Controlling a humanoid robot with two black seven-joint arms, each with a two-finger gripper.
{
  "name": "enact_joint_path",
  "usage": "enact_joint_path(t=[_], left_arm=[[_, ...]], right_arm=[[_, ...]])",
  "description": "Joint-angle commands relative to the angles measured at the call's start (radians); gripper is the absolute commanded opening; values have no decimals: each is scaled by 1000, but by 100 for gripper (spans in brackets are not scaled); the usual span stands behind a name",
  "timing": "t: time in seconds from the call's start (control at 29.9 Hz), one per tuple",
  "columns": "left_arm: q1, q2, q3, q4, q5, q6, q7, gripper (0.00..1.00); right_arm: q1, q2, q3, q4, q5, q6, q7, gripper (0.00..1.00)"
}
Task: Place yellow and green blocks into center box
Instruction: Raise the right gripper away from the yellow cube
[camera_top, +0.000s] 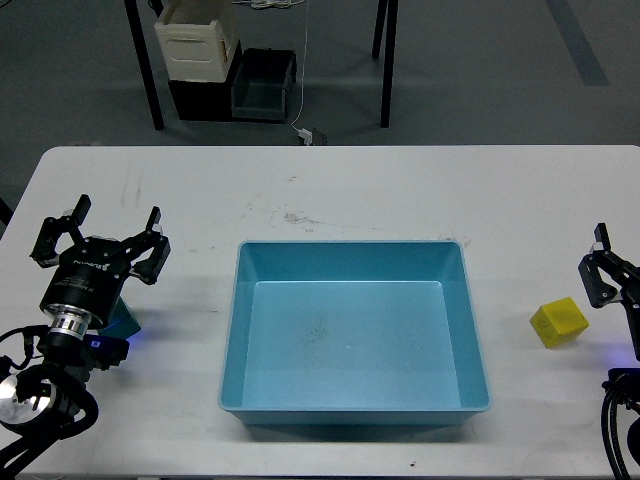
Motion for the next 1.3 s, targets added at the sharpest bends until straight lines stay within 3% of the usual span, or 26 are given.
enact_joint_path(t=[0.0,0.2,0.33,0.53,0.7,0.87,0.97,1.17,1.27], left_arm=[[4,-12,-1,0,1,5,0,100],[4,-12,-12,0,1,8,0,100],[4,-12,-12,2,1,8,0,100],[7,-14,-12,8,1,10,0,100],[7,-14,-12,11,1,10,0,100],[7,-32,-12,15,1,10,0,100],[7,-34,-12,20,1,10,0,100],[7,-35,-12,34,1,8,0,100],[7,-37,-12,40,1,8,0,100]], right_arm=[[-2,0,12,-7,-2,0,1,100],[18,-15,12,-52,-22,4,2,100],[109,-119,19,-112,-155,4,4,100],[221,-276,27,-142,-634,-27,5,100],[322,-359,7,-139,-1125,-134,4,100],[426,-532,-131,-133,-1585,-49,17,100],[550,-642,-328,-149,-1741,-38,89,100],[891,-839,-868,-176,-1792,-35,403,100],[1061,-916,-1124,-169,-1831,-35,403,100]])
